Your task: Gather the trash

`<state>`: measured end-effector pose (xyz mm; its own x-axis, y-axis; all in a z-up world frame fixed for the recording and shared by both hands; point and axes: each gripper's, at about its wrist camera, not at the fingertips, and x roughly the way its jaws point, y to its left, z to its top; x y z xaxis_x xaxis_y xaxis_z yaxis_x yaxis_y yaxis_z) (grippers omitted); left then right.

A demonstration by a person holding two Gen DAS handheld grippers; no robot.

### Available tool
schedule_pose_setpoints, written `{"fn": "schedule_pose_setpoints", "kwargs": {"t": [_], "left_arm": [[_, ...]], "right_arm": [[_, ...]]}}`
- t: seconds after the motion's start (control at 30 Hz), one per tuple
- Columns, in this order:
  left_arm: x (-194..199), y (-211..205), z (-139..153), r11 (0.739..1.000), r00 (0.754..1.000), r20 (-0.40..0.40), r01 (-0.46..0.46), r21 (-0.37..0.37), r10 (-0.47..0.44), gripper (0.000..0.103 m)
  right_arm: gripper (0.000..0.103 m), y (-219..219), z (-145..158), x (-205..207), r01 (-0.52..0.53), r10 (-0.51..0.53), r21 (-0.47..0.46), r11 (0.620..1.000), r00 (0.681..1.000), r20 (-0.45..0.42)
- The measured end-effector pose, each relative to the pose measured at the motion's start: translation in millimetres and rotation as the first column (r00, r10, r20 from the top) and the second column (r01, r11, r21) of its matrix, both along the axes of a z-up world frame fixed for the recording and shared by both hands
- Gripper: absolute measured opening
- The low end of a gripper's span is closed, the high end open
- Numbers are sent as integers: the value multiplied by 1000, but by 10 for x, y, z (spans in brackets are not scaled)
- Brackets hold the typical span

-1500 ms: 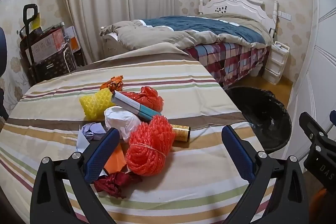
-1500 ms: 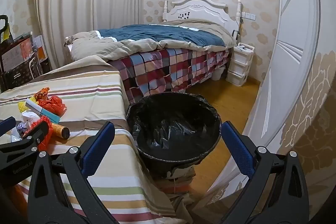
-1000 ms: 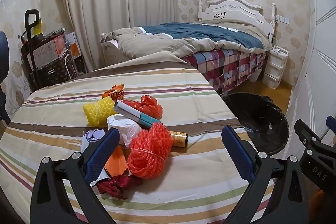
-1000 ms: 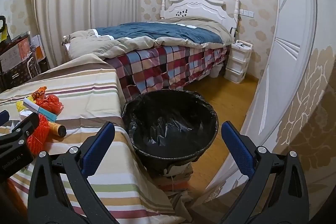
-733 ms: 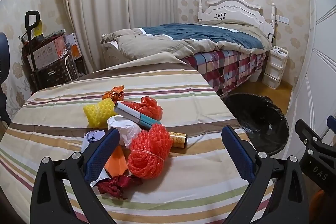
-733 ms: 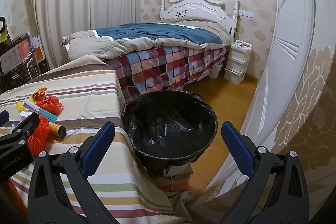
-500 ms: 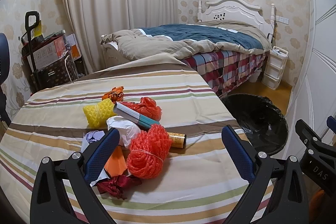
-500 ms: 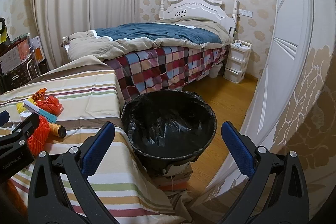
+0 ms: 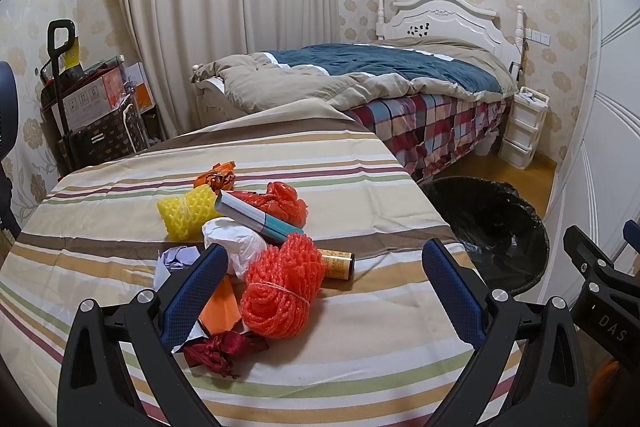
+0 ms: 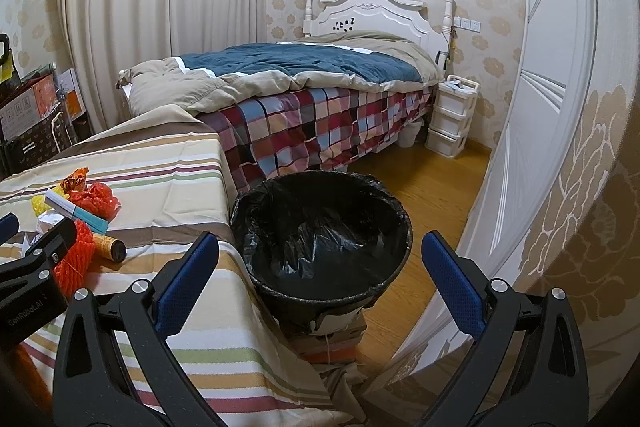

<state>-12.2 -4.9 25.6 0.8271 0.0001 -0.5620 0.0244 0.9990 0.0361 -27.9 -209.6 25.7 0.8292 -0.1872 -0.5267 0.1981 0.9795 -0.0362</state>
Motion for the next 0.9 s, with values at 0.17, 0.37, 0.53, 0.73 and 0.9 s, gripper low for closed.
{"fn": "schedule_pose_setpoints", "kwargs": {"t": [0.17,0.37,0.53,0.73,0.9], "left_arm": [[-11,-13,27,1000,1000,2,-2,2,2,97],[8,5,-8,1000,1000,-5,2,-2,-2,98],[6,2,-31,1000,1000,0,3,1,-3,97],[-5,-7,-33,1000,1000,2,2,-1,-2,97],[-2,-19,-42,1000,1000,0,2,0,-2,97]], "right_arm": [[99,25,-28,16,1,-1,1,1000,1000,3],[99,-8,-10,-24,1,-1,0,1000,1000,0],[99,27,-39,22,1,-1,3,1000,1000,1],[99,19,-36,18,1,-1,2,1000,1000,0],[99,18,-35,20,-1,1,3,1000,1000,-1]]}}
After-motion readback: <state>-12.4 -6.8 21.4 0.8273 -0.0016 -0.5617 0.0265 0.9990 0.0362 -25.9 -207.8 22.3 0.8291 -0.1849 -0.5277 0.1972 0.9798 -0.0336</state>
